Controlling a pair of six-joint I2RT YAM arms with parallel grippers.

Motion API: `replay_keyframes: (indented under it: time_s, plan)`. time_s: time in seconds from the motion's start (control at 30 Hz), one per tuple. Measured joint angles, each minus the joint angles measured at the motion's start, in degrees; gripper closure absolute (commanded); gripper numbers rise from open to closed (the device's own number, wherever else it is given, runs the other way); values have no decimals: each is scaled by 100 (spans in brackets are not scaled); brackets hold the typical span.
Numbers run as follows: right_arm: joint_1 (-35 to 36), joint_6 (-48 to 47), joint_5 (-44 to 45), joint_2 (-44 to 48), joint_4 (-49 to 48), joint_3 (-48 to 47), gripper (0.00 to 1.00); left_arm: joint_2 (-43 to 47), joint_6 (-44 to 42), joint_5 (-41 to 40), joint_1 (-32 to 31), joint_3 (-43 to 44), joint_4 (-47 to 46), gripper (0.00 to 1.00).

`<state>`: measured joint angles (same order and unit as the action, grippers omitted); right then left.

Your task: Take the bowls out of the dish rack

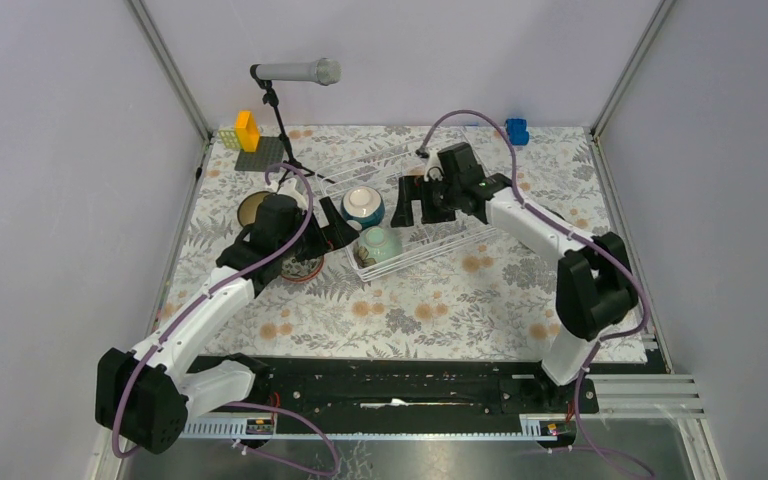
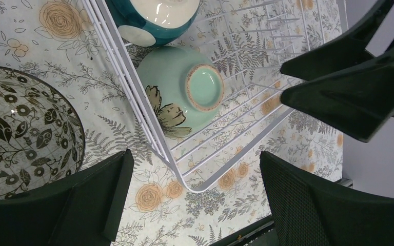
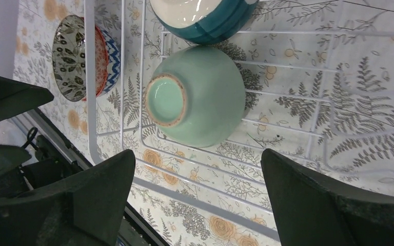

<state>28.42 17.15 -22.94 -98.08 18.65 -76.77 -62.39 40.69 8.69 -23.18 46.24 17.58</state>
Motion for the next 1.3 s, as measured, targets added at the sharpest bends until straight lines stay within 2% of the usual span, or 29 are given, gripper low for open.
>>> replay_keyframes:
  time_s: [0.2,0.5,1.3]
  plan:
    - [356,-61,173,-557,44,-369,0,7,-70,-15,0,0,0,2]
    - [393,35,240,-1246,-68,-389,0,184,-197,-57,0,0,0,2]
    - [393,1115,-448,-1805,-1471,-144,0,243,-341,-127,0,-2,15,1]
